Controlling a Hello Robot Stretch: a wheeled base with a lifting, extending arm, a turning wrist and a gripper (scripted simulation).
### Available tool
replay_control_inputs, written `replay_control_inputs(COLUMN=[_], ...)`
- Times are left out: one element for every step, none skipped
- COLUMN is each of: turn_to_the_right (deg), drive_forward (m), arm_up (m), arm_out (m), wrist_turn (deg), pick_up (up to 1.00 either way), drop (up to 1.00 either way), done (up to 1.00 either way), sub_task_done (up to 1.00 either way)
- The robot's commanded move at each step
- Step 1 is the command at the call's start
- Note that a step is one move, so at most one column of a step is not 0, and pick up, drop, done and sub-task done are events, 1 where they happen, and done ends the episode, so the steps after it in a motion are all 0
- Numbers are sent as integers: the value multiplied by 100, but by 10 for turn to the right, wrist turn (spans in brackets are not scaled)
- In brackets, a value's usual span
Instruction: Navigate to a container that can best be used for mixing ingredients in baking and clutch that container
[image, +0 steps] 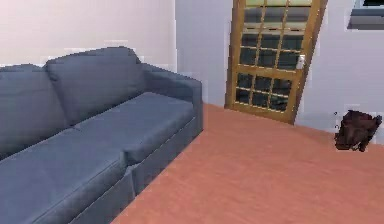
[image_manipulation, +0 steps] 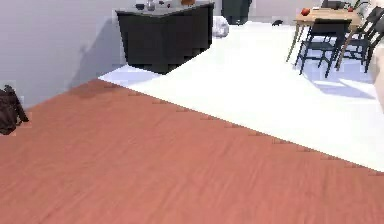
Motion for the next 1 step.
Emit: replay_control_inputs(turn_to_the_right=[450], drive_forward=[0], arm_up=[0], arm_out=[0], wrist_turn=[0], pick_up=[0], drop=[0], done=[0], sub_task_done=[0])
